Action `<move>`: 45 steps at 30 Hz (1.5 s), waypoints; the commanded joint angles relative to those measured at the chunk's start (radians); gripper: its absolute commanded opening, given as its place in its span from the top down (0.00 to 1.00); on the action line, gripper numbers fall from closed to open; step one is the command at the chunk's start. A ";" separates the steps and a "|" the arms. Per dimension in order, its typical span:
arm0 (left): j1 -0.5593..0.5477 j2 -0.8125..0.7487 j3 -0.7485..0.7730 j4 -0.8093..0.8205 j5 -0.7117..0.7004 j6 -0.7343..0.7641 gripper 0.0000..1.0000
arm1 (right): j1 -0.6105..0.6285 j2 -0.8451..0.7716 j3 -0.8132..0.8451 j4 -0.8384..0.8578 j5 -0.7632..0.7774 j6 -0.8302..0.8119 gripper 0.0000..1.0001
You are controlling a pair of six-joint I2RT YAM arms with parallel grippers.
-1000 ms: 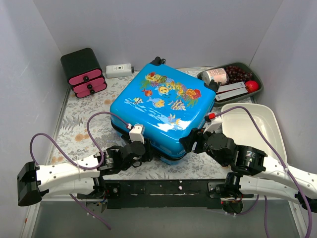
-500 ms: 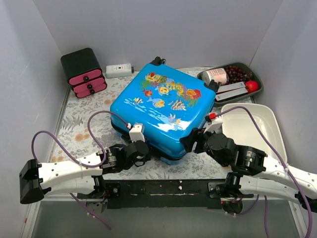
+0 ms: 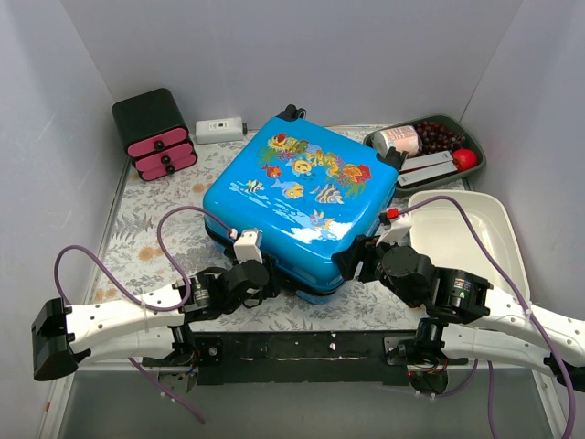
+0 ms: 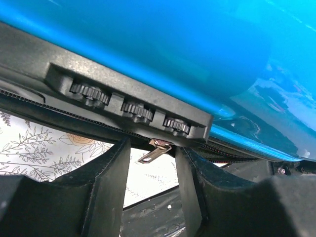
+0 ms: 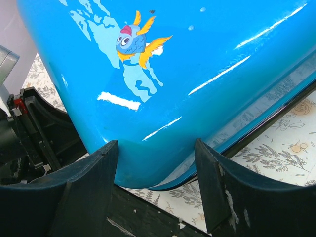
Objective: Open, take out, and arrange the luggage
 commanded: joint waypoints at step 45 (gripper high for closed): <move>0.003 -0.010 -0.020 0.143 0.016 0.335 0.57 | -0.005 0.065 0.038 -0.048 0.011 -0.020 0.32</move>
